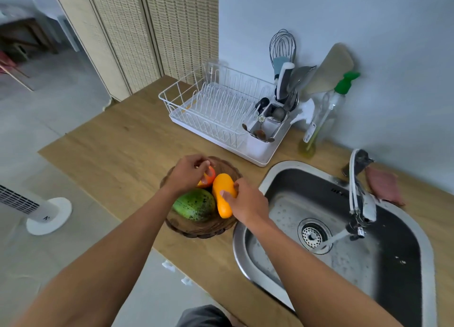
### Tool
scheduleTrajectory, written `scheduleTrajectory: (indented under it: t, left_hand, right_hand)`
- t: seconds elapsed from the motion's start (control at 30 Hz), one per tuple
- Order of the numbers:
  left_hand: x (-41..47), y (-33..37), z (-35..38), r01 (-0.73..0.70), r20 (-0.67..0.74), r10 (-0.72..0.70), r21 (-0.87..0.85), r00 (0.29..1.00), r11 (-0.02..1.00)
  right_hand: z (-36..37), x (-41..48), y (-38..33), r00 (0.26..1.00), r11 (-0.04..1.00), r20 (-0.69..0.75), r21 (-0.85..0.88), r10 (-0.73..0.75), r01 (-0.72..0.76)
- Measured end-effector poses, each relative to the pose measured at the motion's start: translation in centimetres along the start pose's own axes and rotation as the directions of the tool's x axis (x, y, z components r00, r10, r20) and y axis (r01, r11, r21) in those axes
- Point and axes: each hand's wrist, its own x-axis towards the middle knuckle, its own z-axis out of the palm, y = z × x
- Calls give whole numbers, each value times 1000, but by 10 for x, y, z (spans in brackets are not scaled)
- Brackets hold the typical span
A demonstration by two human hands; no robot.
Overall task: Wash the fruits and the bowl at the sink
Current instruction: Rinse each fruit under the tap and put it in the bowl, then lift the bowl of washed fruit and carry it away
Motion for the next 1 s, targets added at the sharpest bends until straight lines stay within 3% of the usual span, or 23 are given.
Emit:
scheduleTrajectory:
  t: [0.17,0.3,0.47,0.63,0.73,0.87,0.93,1.0]
  left_hand:
    - [-3,-3,-11,24,-56,-24,0,998,1000]
    - [-5,-3,-16,55,-109,-56,-12,993,998]
    - [-20,-5,-19,113,-191,-100,56,977,992]
    - [-45,-23,-34,292,-367,-198,221,909,930]
    - [-60,-36,-37,435,-428,-288,298,856,850]
    - [-69,-53,-40,552,-358,-428,421,830,719]
    - [-66,-54,-41,531,-331,-421,422,845,735]
    - [-60,-51,-45,502,-337,-390,374,857,780]
  right_hand:
    - [5,-1,-1,998,1000,-60,-4,-24,23]
    - [2,-1,1,997,996,-29,-54,-67,66]
    - [-7,2,16,998,995,-68,96,-8,15]
    - [-7,8,21,998,977,61,212,19,-32]
    - [-4,6,21,988,955,95,259,123,-144]
    - [-4,7,17,908,930,307,139,286,-340]
    - [-14,8,19,808,907,515,125,286,-401]
    - [-26,9,24,727,905,623,71,289,-420]
